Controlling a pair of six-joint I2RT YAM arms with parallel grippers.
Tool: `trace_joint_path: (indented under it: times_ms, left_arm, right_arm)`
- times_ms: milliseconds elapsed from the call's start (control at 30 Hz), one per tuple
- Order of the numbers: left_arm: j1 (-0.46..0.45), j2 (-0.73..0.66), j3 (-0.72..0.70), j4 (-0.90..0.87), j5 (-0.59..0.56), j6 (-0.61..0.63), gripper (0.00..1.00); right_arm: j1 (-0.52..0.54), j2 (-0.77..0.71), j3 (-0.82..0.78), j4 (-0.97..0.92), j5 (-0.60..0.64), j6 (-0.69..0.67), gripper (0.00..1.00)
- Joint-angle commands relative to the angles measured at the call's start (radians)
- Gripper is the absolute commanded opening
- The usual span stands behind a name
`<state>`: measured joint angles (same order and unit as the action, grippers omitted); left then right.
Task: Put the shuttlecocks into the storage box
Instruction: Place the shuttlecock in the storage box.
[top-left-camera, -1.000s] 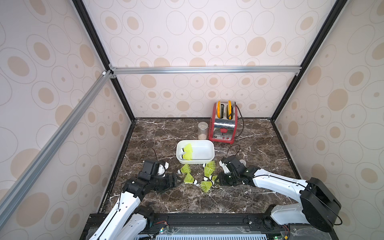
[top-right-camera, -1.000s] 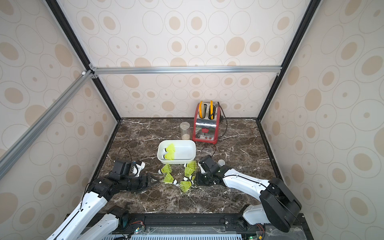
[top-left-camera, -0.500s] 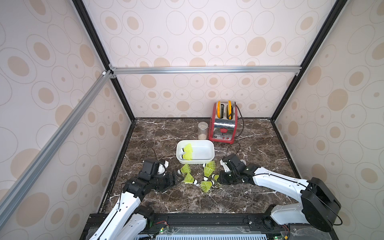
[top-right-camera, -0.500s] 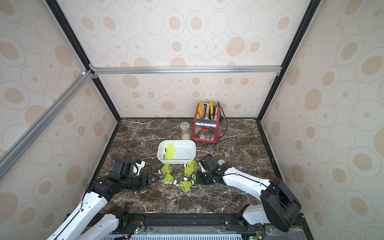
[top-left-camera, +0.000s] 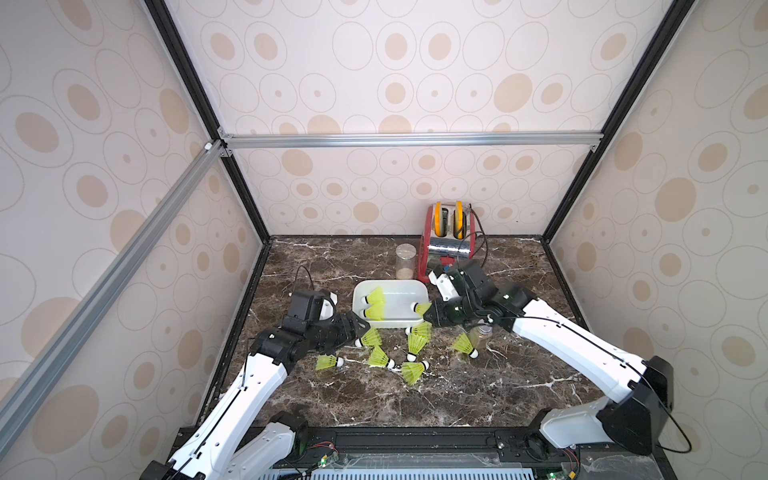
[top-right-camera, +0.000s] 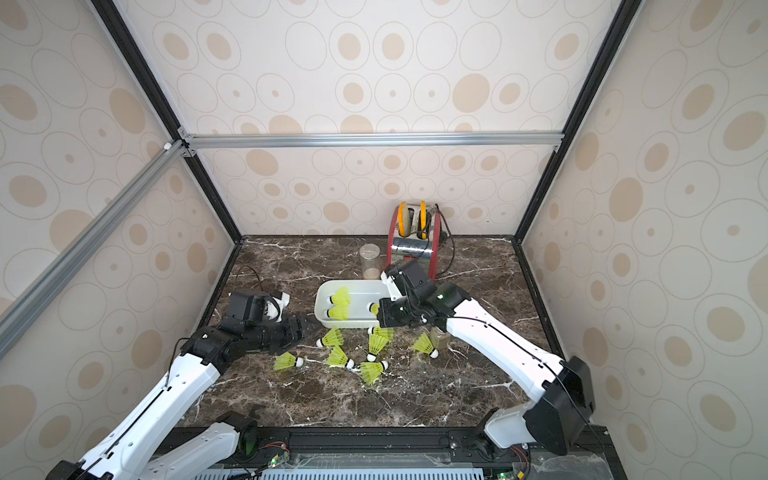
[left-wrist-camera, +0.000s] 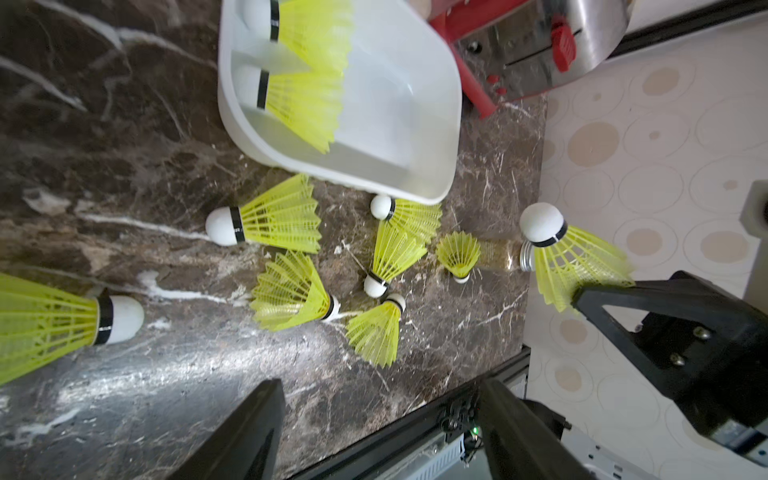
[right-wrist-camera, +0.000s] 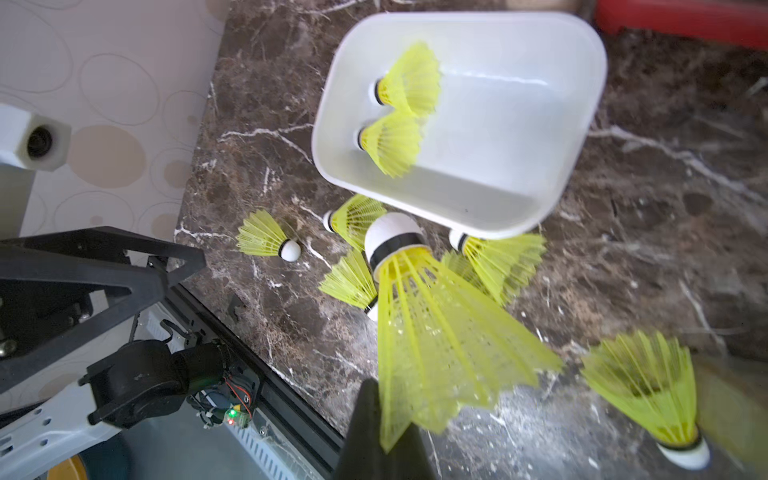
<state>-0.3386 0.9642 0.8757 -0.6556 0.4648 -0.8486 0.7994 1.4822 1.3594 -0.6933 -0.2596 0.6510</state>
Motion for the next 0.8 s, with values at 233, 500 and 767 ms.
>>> trace_joint_path:
  times_ms: [233,500,767]
  left_arm:
    - [-0.002,0.114,0.12,0.016,-0.201,-0.073,0.76]
    - [-0.002,0.133,0.127,0.016,-0.206,-0.051,0.76]
    - [-0.002,0.118,0.097,0.057,-0.191,-0.008,0.76]
  right_arm:
    - [-0.051,0.444,0.338,-0.084,-0.201,-0.262,0.0]
    - [-0.051,0.592,0.443,-0.114,-0.226,-0.284,0.0]
    - [-0.049,0.672,0.487,-0.119,-0.26,-0.299,0.0]
